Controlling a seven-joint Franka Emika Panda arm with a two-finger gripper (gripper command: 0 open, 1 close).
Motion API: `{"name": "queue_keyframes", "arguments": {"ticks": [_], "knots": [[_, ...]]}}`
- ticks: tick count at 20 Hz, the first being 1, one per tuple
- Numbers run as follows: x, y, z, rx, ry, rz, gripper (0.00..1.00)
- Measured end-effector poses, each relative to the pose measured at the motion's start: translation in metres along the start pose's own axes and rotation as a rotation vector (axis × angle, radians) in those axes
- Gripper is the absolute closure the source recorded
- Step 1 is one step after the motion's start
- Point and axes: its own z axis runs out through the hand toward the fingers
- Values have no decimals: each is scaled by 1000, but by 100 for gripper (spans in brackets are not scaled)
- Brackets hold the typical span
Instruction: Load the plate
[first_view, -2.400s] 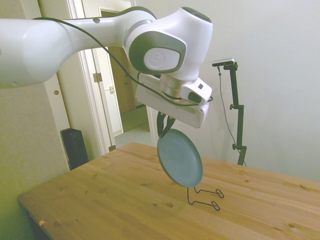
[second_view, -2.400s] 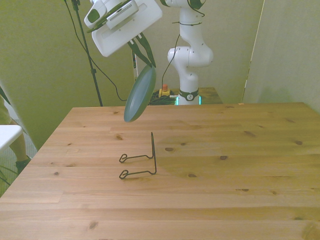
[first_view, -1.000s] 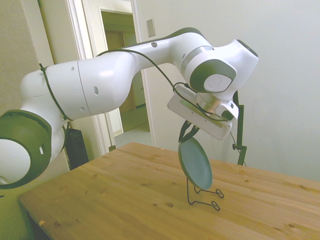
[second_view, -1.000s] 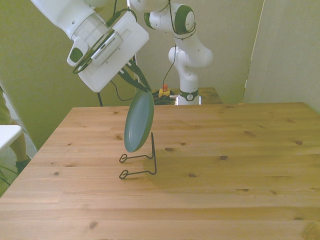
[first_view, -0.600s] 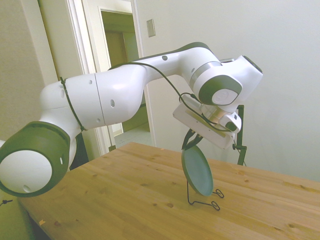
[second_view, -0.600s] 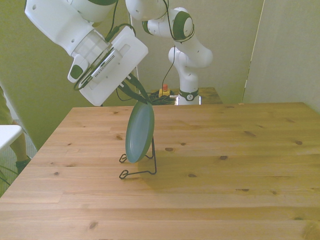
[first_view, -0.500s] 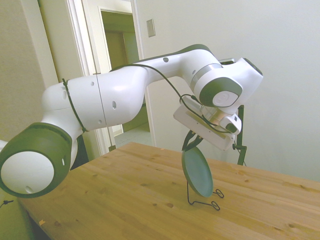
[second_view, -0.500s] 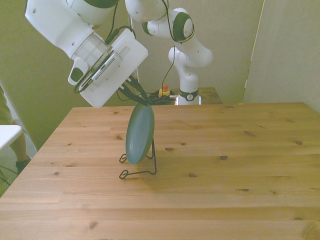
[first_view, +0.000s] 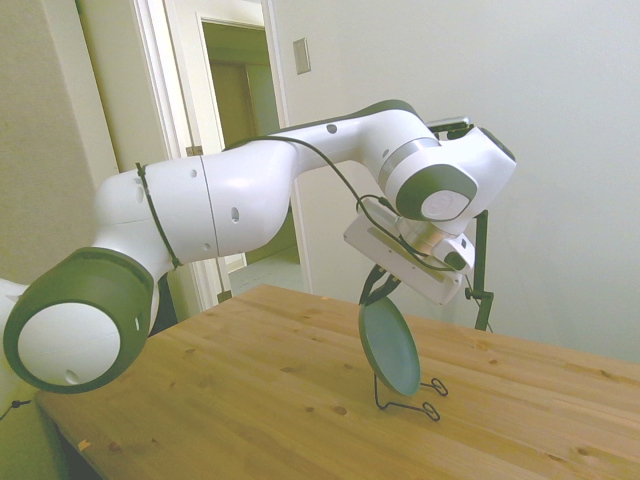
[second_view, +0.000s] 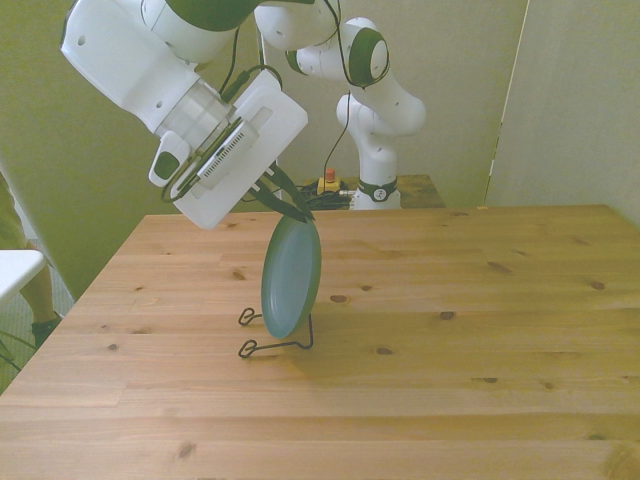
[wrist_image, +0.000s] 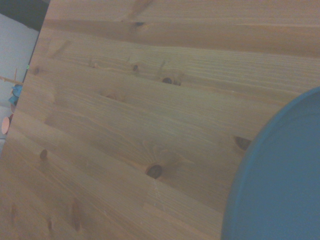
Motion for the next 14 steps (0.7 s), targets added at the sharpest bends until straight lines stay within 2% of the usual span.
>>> {"name": "queue_keyframes", "arguments": {"ticks": [8, 14], "knots": [[4, -10, 13, -7, -11, -7, 100], [1, 13, 1, 28, -28, 18, 100]]}}
